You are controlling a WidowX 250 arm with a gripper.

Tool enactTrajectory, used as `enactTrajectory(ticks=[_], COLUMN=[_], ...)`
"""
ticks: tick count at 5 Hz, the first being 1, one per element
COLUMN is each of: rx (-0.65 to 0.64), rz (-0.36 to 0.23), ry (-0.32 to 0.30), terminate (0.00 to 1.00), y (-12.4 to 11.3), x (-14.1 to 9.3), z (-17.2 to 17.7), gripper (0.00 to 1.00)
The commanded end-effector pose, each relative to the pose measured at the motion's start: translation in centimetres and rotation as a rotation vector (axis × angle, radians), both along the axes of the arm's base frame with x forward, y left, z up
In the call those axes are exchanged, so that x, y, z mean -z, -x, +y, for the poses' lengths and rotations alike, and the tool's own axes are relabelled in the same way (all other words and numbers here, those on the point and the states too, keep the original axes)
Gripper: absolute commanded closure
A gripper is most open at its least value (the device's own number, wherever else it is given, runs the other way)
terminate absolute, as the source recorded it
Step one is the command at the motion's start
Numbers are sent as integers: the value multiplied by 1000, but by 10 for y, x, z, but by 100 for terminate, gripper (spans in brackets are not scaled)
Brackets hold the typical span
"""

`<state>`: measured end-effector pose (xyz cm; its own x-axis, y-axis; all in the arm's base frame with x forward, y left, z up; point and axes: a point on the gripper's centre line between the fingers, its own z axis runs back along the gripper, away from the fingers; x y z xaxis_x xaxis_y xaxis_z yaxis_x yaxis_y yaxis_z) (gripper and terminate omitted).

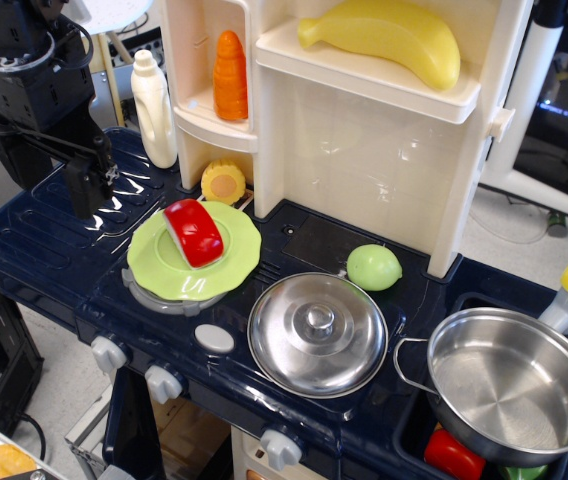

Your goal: Put lid on pot or pan

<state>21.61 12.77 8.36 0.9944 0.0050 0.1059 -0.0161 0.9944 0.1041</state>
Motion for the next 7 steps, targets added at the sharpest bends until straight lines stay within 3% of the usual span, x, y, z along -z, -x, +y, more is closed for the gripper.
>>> enactTrajectory(ticks=[1,3,4,5,6,7], rx=[0,-149,-167,-154,-120,-114], rz=[0,14,-41,-77,-153,-150], ry=[0,-35,-40,-45,-65,-27], terminate=[0,0,0,0,0,0], y=[0,-2,3,-1,-8,-15], x=[0,-55,-52,-35,-17,4], z=[0,-95,-145,-188,-207,-204], gripper=[0,0,0,0,0,0])
